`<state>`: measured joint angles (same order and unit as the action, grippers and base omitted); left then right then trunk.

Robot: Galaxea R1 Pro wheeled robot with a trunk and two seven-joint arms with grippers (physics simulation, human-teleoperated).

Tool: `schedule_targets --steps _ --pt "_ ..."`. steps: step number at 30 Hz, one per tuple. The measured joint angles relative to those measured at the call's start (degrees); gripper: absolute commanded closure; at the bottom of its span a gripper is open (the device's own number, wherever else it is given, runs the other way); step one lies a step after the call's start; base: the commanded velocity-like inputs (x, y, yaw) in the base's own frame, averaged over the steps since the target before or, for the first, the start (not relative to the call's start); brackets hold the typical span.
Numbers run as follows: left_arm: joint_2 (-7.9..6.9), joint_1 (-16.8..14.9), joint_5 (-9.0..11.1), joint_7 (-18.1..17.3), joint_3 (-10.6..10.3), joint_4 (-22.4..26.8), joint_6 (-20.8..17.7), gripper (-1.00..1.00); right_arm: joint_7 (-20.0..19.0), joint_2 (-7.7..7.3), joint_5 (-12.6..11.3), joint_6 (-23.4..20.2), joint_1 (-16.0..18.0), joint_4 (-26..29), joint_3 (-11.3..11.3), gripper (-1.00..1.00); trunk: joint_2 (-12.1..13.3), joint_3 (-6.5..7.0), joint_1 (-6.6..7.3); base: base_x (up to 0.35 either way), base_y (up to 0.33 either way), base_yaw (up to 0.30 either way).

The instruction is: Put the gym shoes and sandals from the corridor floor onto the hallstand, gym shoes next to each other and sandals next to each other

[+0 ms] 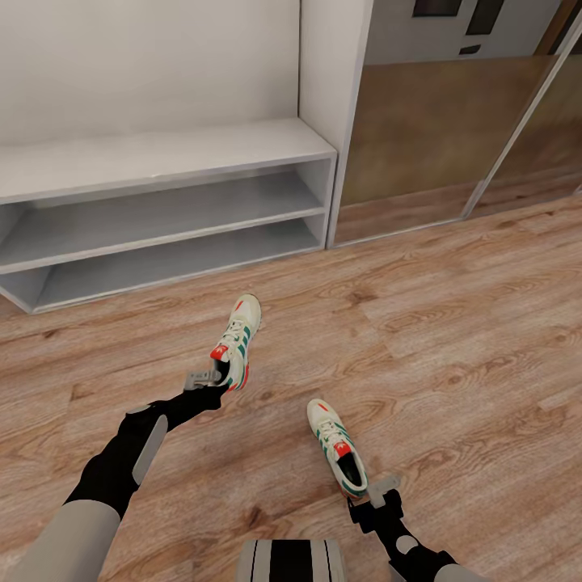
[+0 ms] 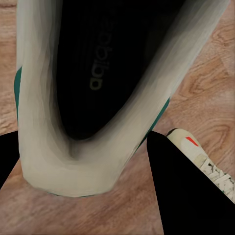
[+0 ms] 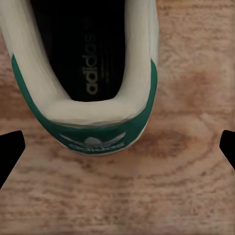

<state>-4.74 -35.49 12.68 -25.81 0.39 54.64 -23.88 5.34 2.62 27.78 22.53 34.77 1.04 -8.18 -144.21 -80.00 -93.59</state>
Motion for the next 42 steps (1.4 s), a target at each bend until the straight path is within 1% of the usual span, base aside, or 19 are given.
schedule_targets --steps 1,5,6,17,26,42 --pt "0.00 0.0 0.0 0.0 0.0 0.0 0.0 1.00 0.0 0.00 0.0 0.0 0.0 0.0 0.0 -1.00 0.0 -0.05 0.00 0.000 0.000 0.029" --pt "0.00 0.0 -0.1 0.0 0.0 0.0 0.0 1.00 0.0 -0.01 0.0 0.0 0.0 0.0 0.0 -1.00 -0.1 -1.16 -0.11 0.000 0.000 0.016" --pt "0.00 0.0 0.0 0.0 0.0 0.0 0.0 1.00 0.0 0.00 0.0 0.0 0.0 0.0 0.0 -1.00 -0.1 -1.20 -0.10 0.000 0.000 0.008" --pt "0.00 0.0 0.0 0.0 0.0 0.0 0.0 1.00 0.0 0.00 0.0 0.0 0.0 0.0 0.0 -1.00 -0.1 -1.28 -0.10 0.001 0.000 0.001" --pt "0.00 0.0 0.0 0.0 0.0 0.0 0.0 1.00 0.0 0.00 0.0 0.0 0.0 0.0 0.0 -1.00 -0.1 -1.28 -0.09 0.144 0.026 0.000" --pt "0.00 0.0 0.0 0.0 0.0 0.0 0.0 1.00 0.0 0.00 0.1 0.0 0.0 0.0 0.0 -1.00 -0.1 -1.28 -0.10 0.005 0.001 0.000"
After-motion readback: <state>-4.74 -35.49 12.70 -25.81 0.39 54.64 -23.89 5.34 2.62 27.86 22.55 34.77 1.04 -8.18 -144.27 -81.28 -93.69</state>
